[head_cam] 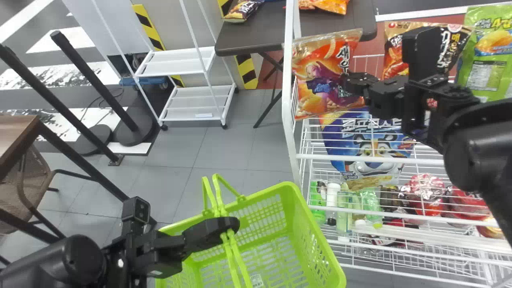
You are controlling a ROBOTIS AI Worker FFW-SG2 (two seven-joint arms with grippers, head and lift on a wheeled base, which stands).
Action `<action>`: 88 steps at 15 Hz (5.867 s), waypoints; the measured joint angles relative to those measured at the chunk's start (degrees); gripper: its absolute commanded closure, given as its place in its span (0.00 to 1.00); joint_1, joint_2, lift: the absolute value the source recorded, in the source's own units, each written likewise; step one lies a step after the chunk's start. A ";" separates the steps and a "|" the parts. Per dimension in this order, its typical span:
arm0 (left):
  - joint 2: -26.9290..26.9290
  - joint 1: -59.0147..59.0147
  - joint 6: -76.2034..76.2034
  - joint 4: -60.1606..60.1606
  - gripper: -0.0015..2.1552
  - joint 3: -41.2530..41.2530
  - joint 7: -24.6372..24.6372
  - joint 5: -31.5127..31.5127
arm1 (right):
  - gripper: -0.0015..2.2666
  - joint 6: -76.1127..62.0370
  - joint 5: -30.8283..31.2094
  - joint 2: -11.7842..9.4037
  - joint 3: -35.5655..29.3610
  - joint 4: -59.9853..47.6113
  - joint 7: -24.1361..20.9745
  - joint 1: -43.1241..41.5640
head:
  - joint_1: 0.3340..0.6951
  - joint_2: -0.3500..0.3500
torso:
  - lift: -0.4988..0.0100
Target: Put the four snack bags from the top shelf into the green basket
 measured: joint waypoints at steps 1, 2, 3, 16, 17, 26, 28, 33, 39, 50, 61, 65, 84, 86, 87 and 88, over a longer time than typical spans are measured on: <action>0.00 -0.59 0.00 0.06 1.00 -0.19 0.00 0.01 | 0.99 4.83 0.36 0.00 -1.19 -5.40 0.00 2.53 | 1.00 0.90 | 0.98; 0.01 -1.23 0.00 0.34 1.00 -0.42 0.00 -0.01 | 0.99 9.39 0.62 0.00 -2.11 -10.26 0.00 4.94 | 1.00 0.89 | 0.98; 0.01 -2.17 0.00 0.91 1.00 -0.70 0.00 -0.15 | 0.99 14.89 0.78 0.00 -2.90 -15.97 0.01 7.97 | 1.00 0.88 | 0.98; -0.84 -6.45 0.00 2.86 1.00 -4.60 0.00 -1.14 | 0.99 48.02 -7.97 0.00 2.50 -42.16 -4.14 21.48 | 1.00 1.00 | 0.98; -0.86 -6.51 0.00 2.86 1.00 -4.81 0.00 -1.05 | 0.99 48.02 -8.37 0.00 4.44 -40.37 -4.47 20.94 | 1.00 1.00 | 0.98; -1.06 -6.77 0.00 2.87 1.00 -7.39 0.00 -0.08 | 0.95 41.42 -13.14 0.00 16.75 -18.13 -5.90 13.40 | 1.00 1.00 | 0.98; -1.06 -6.77 0.00 2.74 1.00 -7.66 0.00 0.19 | 0.37 38.46 -16.34 0.00 18.38 -12.85 -5.86 11.14 | 1.00 1.00 | 0.98; -0.91 -6.77 0.00 2.74 1.00 -7.78 0.00 0.49 | 0.00 41.52 -20.83 0.00 15.02 -8.76 -2.94 9.63 | 1.00 1.00 | 0.98; -0.34 -6.77 0.00 2.87 1.00 -7.78 0.00 0.84 | 0.01 56.57 -20.70 0.00 -6.04 -22.76 1.38 9.68 | 1.00 1.00 | 0.98; 0.20 -6.60 0.00 4.11 1.00 -6.79 0.00 1.26 | 0.03 20.04 1.37 0.00 -16.89 -1.80 -4.28 -4.65 | 1.00 0.56 | 0.98; 0.42 -6.33 0.00 5.66 1.00 -6.20 0.00 1.21 | 0.99 1.75 4.98 0.00 -14.48 21.50 -1.15 -13.09 | 1.00 0.59 | 0.98; 0.47 -6.20 0.00 5.88 1.00 -5.71 0.00 1.29 | 0.99 5.09 2.43 0.00 -14.85 11.46 -0.30 -7.51 | 1.00 0.61 | 0.98; 0.10 -6.33 0.00 5.93 1.00 -5.55 0.00 1.20 | 0.99 59.24 -26.00 0.00 -10.13 -45.56 -1.91 20.26 | 1.00 1.00 | 0.98; 0.09 -6.44 0.00 5.93 1.00 -5.58 0.00 1.18 | 0.99 59.26 -25.62 0.00 -7.05 -43.95 -2.46 20.16 | 1.00 1.00 | 0.98; 0.11 -6.51 0.00 5.93 1.00 -5.58 0.00 1.18 | 0.98 59.26 -25.21 0.00 -5.85 -42.94 -2.80 20.09 | 1.00 1.00 | 0.98; 0.14 -6.56 0.00 5.93 1.00 -5.59 0.00 1.19 | 0.86 59.27 -24.78 0.00 -4.80 -41.72 -3.01 19.96 | 1.00 1.00 | 0.98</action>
